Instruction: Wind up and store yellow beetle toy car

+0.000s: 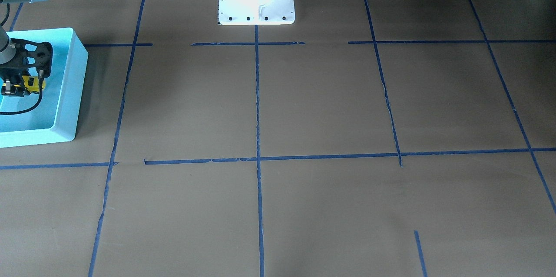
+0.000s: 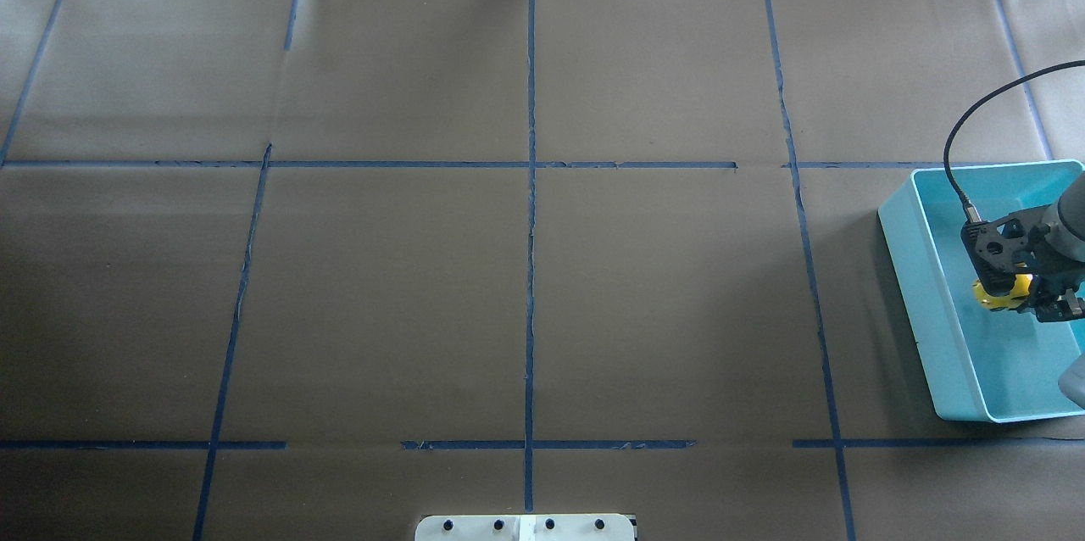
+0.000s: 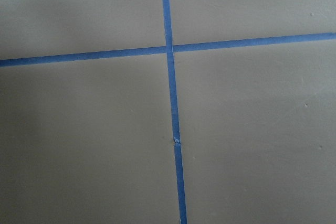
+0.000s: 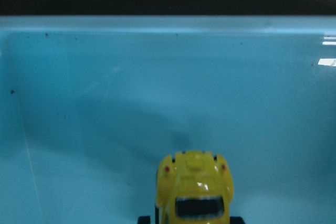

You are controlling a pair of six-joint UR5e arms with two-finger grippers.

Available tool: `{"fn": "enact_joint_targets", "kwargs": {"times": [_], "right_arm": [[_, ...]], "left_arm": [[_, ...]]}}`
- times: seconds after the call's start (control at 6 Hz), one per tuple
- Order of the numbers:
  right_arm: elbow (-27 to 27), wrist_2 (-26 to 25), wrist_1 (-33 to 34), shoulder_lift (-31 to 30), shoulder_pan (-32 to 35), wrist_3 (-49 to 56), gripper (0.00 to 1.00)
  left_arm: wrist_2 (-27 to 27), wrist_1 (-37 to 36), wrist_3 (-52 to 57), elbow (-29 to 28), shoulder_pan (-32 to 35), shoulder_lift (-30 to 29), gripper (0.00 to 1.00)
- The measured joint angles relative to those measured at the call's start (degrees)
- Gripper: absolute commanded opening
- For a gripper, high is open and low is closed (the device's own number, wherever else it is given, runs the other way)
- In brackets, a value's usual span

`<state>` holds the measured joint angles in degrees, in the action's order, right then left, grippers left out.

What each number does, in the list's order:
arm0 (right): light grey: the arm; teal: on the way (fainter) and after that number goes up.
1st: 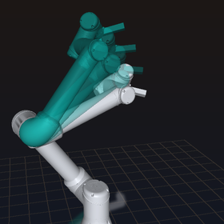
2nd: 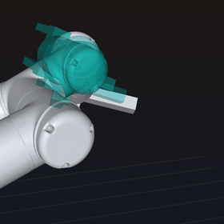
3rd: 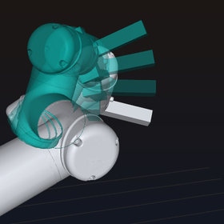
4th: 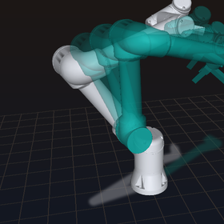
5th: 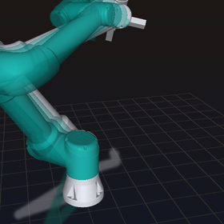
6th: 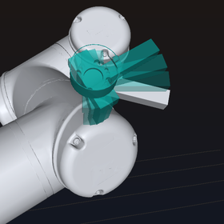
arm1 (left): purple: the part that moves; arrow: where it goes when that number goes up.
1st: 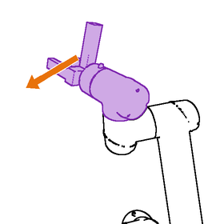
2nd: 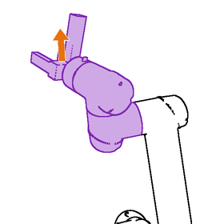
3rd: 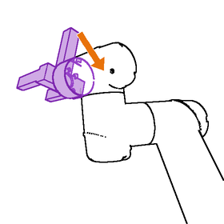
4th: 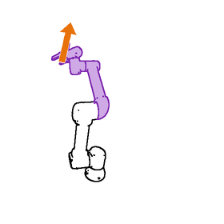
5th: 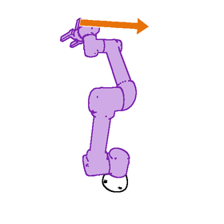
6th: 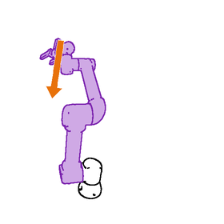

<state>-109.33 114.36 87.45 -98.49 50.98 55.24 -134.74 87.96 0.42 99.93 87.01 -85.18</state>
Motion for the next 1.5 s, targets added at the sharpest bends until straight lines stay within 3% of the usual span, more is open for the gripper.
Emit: {"fn": "enact_joint_targets", "kwargs": {"times": [0.67, 1.17, 1.5], "right_arm": [[-1.64, 2.92, 1.57, 1.01, 2.6, 0.45, 1.0], [-0.57, 7.74, 14.95, 8.56, 18.8, -0.37, 1.0], [5.18, 14.8, 16.57, 7.83, 31.31, -3.03, 1.0]], "left_arm": [[0.0, 0.02, -0.06, 0.0, 0.0, 0.1, 1.0], [0.0, 0.01, -0.07, 0.0, -0.02, 0.12, 1.0], [0.0, 0.02, -0.07, 0.0, -0.08, 0.06, 1.0]]}}
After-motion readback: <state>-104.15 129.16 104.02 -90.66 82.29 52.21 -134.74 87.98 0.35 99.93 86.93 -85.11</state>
